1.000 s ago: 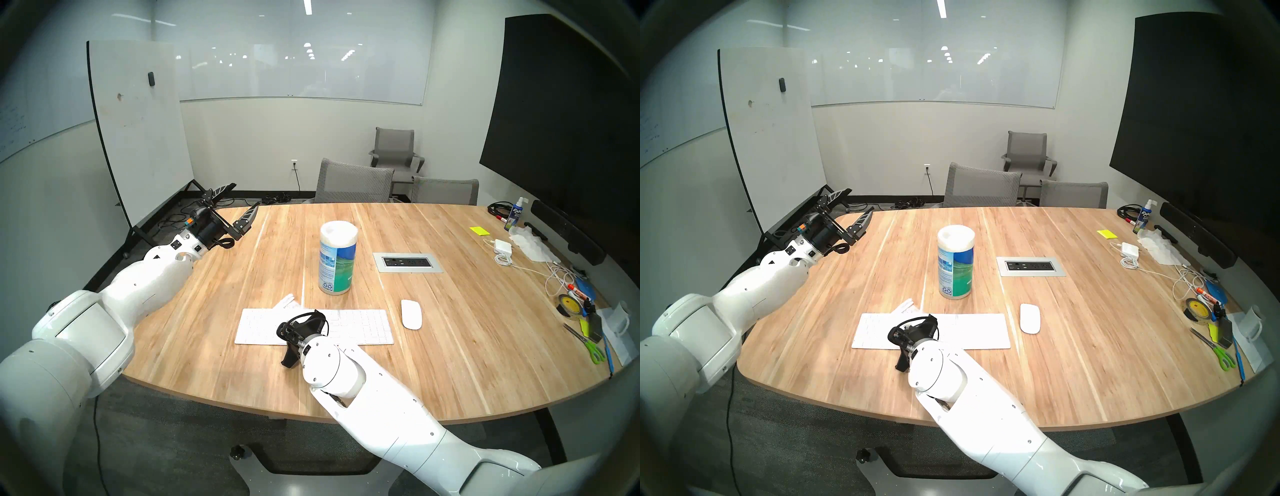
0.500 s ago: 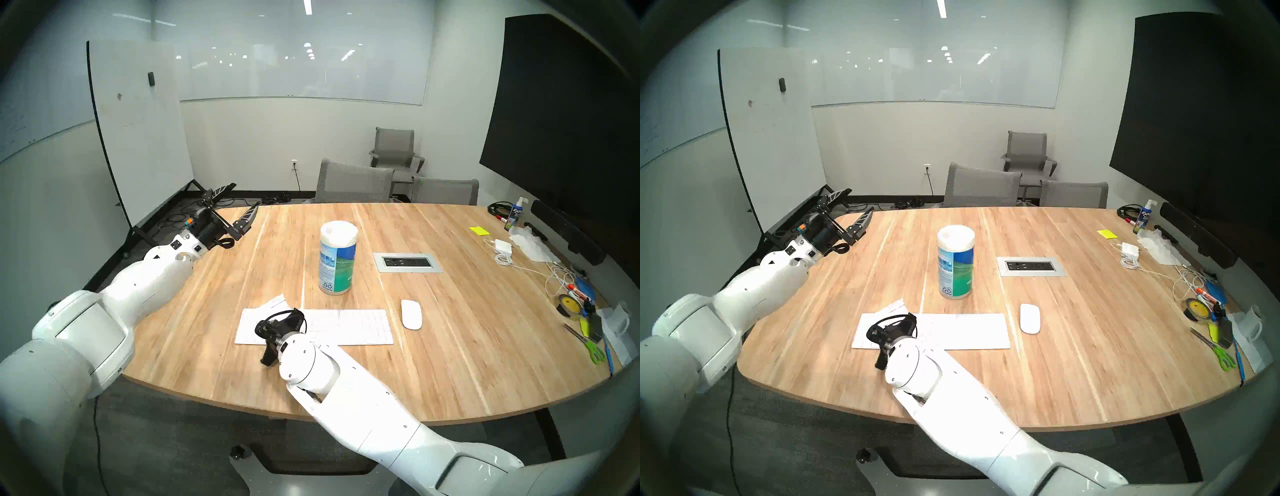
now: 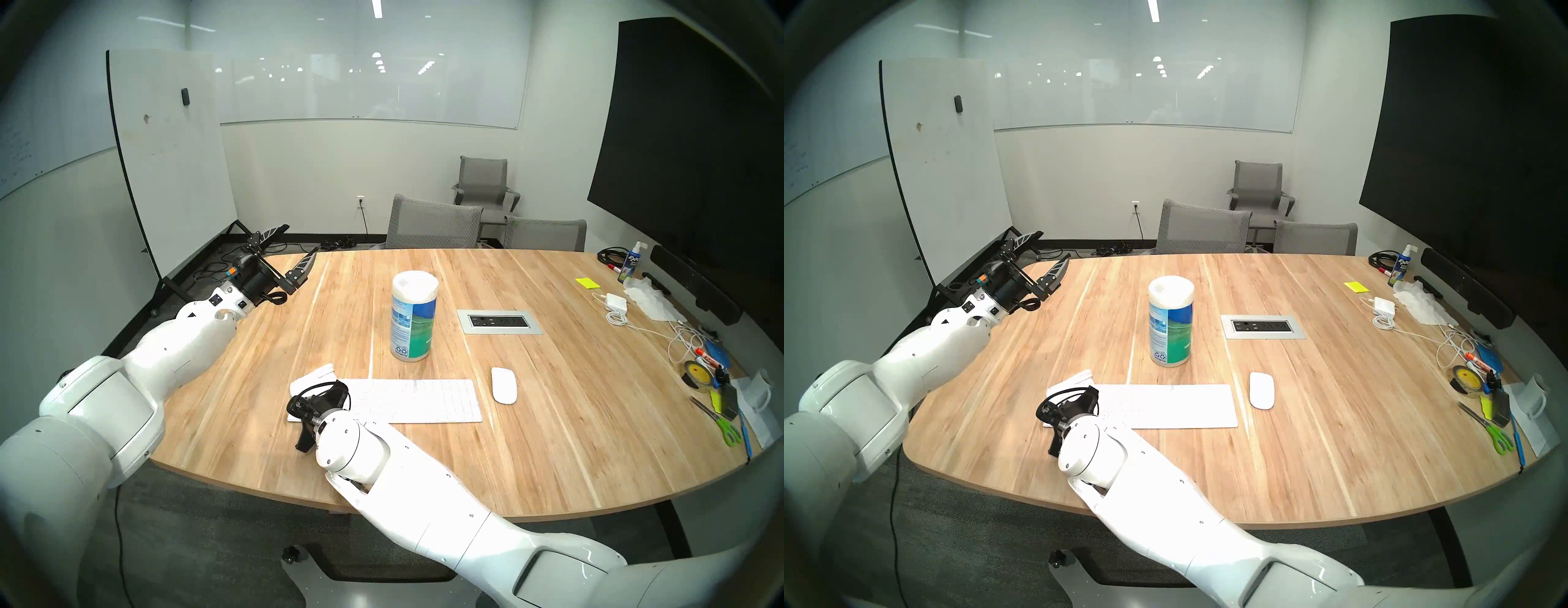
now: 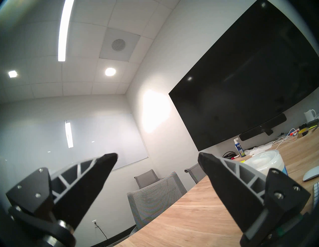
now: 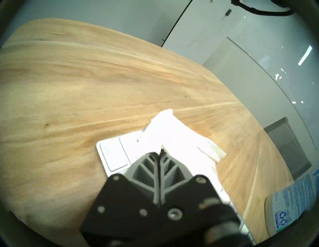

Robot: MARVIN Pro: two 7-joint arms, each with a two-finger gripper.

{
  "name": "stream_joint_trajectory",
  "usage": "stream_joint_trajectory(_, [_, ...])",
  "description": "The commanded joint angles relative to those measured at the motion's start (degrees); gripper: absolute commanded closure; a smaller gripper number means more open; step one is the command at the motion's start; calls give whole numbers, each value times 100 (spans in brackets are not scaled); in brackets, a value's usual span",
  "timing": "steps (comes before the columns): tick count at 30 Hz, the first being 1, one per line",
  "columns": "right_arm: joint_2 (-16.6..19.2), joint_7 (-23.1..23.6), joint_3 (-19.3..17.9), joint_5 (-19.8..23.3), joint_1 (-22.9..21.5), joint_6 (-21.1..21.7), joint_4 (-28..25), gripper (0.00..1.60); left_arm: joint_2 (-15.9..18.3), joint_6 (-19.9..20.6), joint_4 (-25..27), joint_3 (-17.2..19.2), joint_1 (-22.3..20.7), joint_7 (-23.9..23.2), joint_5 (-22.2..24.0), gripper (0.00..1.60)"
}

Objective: Wipe the keyboards and mice with a disinfecting wipe, then set the wipe down

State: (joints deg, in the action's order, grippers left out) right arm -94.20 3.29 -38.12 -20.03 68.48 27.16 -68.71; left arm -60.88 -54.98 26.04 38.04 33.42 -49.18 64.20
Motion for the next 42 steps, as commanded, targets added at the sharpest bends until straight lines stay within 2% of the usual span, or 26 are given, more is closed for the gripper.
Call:
stream_joint_trajectory(1, [-142,-128,-141,23,-161,-27,-91,160,6,-2,41,57,-120,-2,15,0])
stream_joint_trajectory(10, [345,-92,-318,74,18,-73,-413,160,3,-2,36,67,-120,-7,11,0])
stream_joint_trajectory(21, [1180,22,-605,178,422,8,-1295,160,4,-2,40,73,-117,-6,5,0])
stream_joint_trajectory(32, [1683,110,-853,249,755,42,-1908,160,2,-2,37,79,-117,-8,1,0])
stream_joint_trajectory(42, [2198,109,-1226,407,1172,-22,-2385,160,0,-2,36,86,-116,-10,-3,0])
